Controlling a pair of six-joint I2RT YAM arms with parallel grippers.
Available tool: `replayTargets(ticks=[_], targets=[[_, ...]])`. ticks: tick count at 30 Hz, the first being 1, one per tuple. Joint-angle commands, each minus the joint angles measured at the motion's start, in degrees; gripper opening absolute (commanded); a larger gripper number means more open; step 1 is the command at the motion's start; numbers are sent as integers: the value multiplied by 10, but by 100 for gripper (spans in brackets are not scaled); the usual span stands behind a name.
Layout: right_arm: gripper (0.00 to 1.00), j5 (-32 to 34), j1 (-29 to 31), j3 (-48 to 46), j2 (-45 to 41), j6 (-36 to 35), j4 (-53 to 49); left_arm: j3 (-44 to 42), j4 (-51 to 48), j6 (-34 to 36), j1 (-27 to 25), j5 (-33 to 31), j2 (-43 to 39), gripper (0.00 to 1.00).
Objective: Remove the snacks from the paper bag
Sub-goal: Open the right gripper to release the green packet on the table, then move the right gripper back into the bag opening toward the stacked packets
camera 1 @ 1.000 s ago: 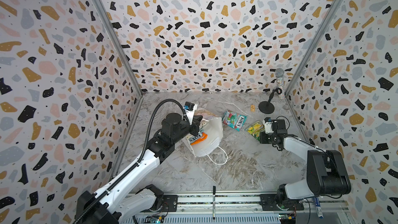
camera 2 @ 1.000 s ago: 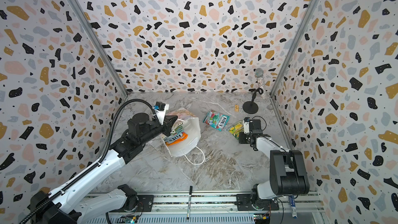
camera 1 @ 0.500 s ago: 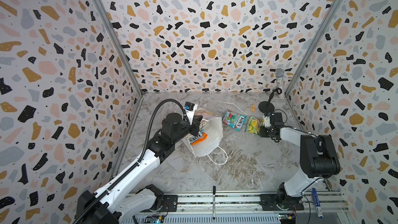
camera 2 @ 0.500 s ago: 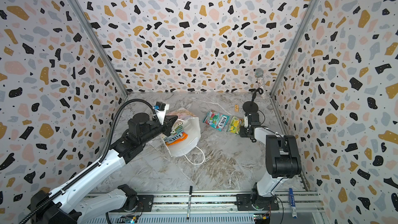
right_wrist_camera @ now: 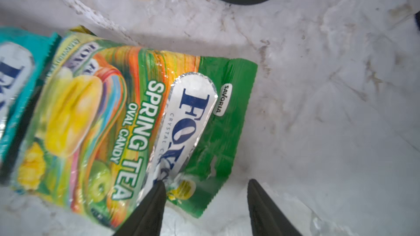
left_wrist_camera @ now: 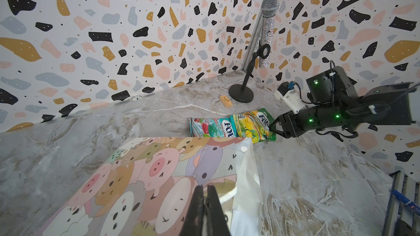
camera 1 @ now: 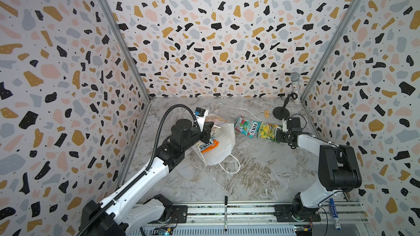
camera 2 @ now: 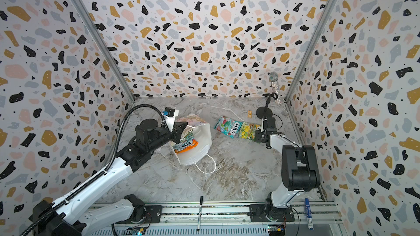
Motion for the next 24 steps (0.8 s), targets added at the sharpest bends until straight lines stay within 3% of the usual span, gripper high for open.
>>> replayTargets(ticks=[1, 5, 11, 16, 24], targets=[[61, -27, -2, -18, -78, 32, 16, 5, 11, 10, -2, -8, -2, 0], [61, -95, -2, -44, -151, 50, 24, 5, 10, 8, -2, -6, -1, 0], [61, -260, 12, -82, -265, 74, 58, 7, 9, 7, -2, -1, -1, 0], [59, -285, 86, -83, -324, 81, 48, 8, 9, 5, -2, -1, -3, 0], [54, -303, 220, -93, -349, 122, 78, -1, 18, 7, -2, -14, -16, 0]])
